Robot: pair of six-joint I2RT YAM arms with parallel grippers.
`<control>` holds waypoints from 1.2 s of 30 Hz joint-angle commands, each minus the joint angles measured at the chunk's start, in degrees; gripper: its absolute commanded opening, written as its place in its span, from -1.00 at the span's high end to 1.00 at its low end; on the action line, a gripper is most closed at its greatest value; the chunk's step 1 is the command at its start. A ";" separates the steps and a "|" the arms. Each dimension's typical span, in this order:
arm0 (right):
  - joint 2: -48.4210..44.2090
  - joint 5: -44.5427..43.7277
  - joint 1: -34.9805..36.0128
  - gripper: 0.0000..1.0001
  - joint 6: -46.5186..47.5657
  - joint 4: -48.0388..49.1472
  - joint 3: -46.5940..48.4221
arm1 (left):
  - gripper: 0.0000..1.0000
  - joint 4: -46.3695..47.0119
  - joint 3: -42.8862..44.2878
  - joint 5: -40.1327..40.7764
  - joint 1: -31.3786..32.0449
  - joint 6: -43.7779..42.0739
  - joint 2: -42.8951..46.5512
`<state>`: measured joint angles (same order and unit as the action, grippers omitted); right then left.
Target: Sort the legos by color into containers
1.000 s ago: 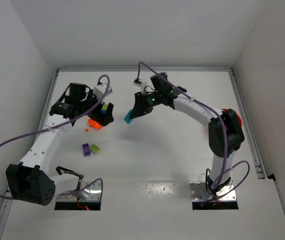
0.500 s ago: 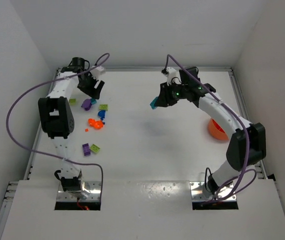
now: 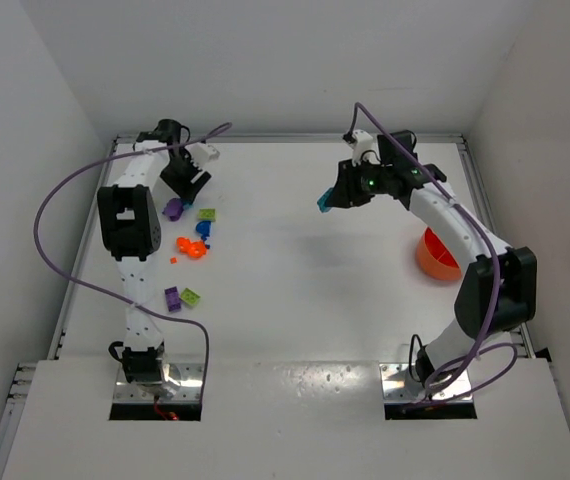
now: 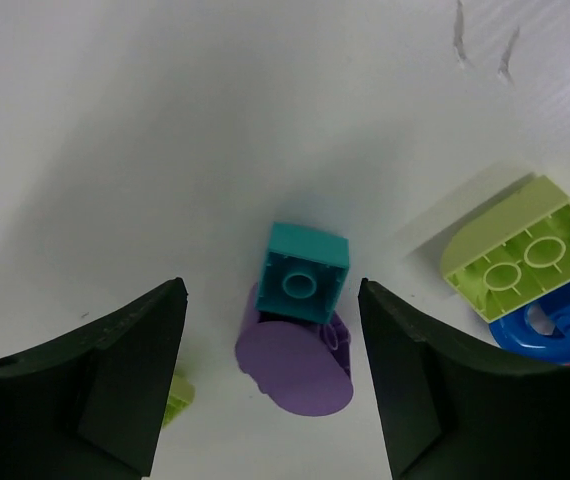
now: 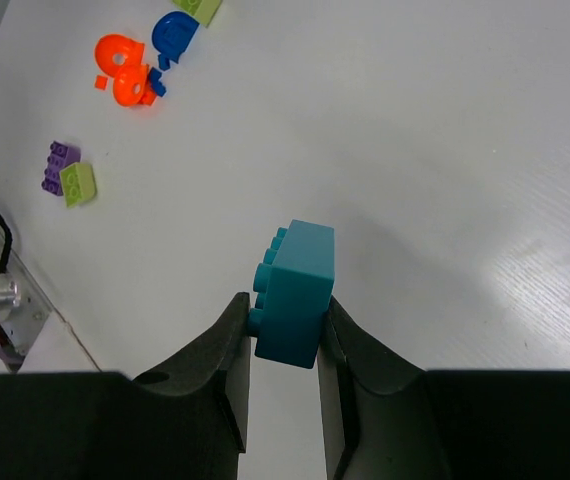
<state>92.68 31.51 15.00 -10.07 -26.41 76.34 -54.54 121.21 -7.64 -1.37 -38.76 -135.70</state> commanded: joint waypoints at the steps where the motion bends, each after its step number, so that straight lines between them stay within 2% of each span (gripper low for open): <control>1: -1.54 -0.04 -0.94 1.00 0.92 0.40 1.18 | -0.50 -3.28 -3.25 -1.58 0.49 -4.30 0.69; 6: -1.54 -0.57 -3.22 1.00 1.45 -0.13 1.71 | -0.47 -3.90 -6.07 -2.29 -0.57 -5.53 0.70; 11: -2.06 -1.79 -5.15 1.00 1.45 -0.13 1.71 | -0.12 -3.90 -6.07 -2.90 -0.57 -5.53 0.00; 15: -4.00 -4.61 -7.52 1.00 2.68 -0.66 1.10 | -0.03 -2.85 -5.54 -3.44 -0.57 -4.92 -0.53; 16: -5.22 -5.74 -8.84 1.00 2.68 -0.66 0.49 | -0.03 -2.24 -5.54 -3.44 -0.57 -4.92 -0.53; 20: -7.69 -6.55 -11.75 1.00 3.91 -1.18 -1.88 | -0.36 -0.75 -4.93 -2.04 -0.04 -4.92 -1.06; 25: -8.40 -5.32 -14.65 1.00 3.39 -1.18 -3.30 | -0.39 -0.12 -2.12 -0.97 0.48 -4.30 -3.69; 31: -7.78 -4.70 -16.41 1.00 3.39 -1.18 -2.24 | -0.27 1.27 -0.71 -1.50 0.49 -4.30 -4.22; 34: -7.78 -4.70 -17.64 1.00 3.39 -1.18 -2.24 | -0.11 1.28 -0.18 -1.50 1.10 -3.78 -4.22; 36: -7.78 -5.22 -18.87 1.00 3.39 -1.18 -2.24 | 0.08 1.28 -0.97 -1.50 1.72 -4.30 -4.22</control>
<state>85.34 26.13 -2.48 -7.42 -28.88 73.69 -55.44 119.22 -8.73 -0.80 -42.39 -138.15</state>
